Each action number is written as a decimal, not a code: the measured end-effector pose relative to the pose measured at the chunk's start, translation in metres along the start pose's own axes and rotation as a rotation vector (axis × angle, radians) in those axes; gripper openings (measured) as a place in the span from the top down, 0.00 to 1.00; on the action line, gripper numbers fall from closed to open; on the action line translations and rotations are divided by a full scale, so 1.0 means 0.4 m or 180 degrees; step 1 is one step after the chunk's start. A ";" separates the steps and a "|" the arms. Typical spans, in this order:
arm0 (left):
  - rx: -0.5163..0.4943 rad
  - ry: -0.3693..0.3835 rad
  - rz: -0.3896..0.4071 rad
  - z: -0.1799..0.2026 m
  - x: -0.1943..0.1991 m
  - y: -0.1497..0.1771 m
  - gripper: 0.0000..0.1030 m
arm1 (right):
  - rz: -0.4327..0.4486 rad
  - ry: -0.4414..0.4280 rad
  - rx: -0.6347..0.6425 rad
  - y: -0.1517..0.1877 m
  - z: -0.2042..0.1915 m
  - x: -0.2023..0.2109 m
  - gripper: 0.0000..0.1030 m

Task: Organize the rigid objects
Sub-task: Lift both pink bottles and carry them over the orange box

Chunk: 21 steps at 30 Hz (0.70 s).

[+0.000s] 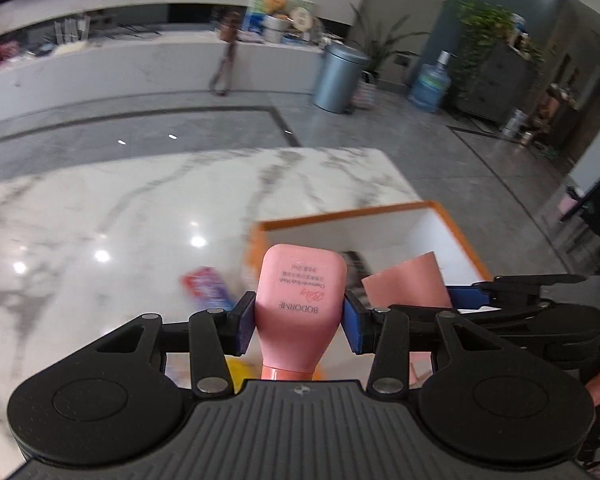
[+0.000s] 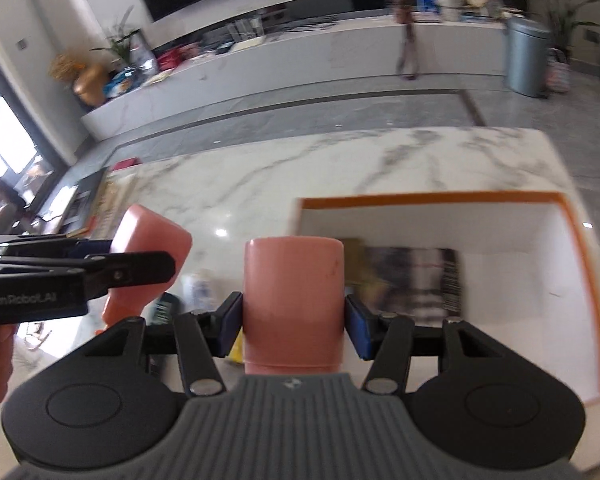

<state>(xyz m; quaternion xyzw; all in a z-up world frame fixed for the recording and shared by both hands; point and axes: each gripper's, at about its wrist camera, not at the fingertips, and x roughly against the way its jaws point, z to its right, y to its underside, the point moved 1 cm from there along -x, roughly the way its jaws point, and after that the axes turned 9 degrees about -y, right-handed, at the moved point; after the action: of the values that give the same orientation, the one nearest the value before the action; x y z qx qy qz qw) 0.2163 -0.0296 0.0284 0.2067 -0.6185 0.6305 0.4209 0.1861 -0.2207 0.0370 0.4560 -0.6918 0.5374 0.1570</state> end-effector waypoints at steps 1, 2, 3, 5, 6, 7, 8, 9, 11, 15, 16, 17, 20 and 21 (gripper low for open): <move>0.0016 0.0050 -0.0041 0.025 -0.021 -0.003 0.51 | -0.0006 0.0057 -0.0030 0.007 0.031 0.013 0.46; 0.0038 0.0083 -0.0083 0.049 -0.042 -0.004 0.51 | -0.0018 0.0110 -0.0060 0.012 0.064 0.022 0.46; 0.0062 0.0108 -0.0129 0.075 -0.071 -0.006 0.51 | -0.0035 0.0168 -0.0092 0.018 0.093 0.027 0.46; 0.0104 0.0113 -0.0216 0.115 -0.130 -0.010 0.51 | -0.0078 0.0276 -0.0149 0.032 0.154 0.035 0.46; 0.0129 0.0110 -0.0262 0.133 -0.162 -0.011 0.51 | -0.0104 0.0321 -0.0169 0.036 0.181 0.034 0.46; 0.0154 0.0112 -0.0303 0.151 -0.196 -0.013 0.51 | -0.0144 0.0370 -0.0172 0.036 0.211 0.030 0.46; 0.0176 0.0117 -0.0338 0.168 -0.230 -0.016 0.51 | -0.0174 0.0405 -0.0161 0.034 0.232 0.024 0.46; 0.0189 0.0120 -0.0365 0.182 -0.257 -0.016 0.51 | -0.0206 0.0438 -0.0146 0.030 0.255 0.015 0.46; 0.0215 0.0144 -0.0420 0.207 -0.322 -0.025 0.51 | -0.0294 0.0512 -0.0138 0.019 0.300 -0.011 0.46; 0.0308 0.0124 -0.0545 0.237 -0.420 -0.050 0.51 | -0.0447 0.0564 -0.0081 -0.012 0.367 -0.073 0.46; 0.0344 0.0127 -0.0565 0.240 -0.443 -0.055 0.51 | -0.0496 0.0593 -0.0049 -0.020 0.379 -0.089 0.46; 0.0394 0.0125 -0.0598 0.242 -0.463 -0.060 0.51 | -0.0538 0.0641 -0.0013 -0.028 0.391 -0.106 0.46; 0.0536 0.0126 -0.0679 0.239 -0.513 -0.069 0.51 | -0.0644 0.0751 0.0122 -0.044 0.415 -0.152 0.46; 0.0559 0.0113 -0.0700 0.240 -0.523 -0.073 0.51 | -0.0674 0.0776 0.0161 -0.048 0.420 -0.168 0.46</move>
<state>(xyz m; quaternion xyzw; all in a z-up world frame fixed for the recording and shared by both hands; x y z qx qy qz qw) 0.3314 -0.1823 -0.1032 0.2981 -0.5271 0.6358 0.4786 0.2834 -0.3389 -0.0616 0.4616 -0.6020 0.5865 0.2839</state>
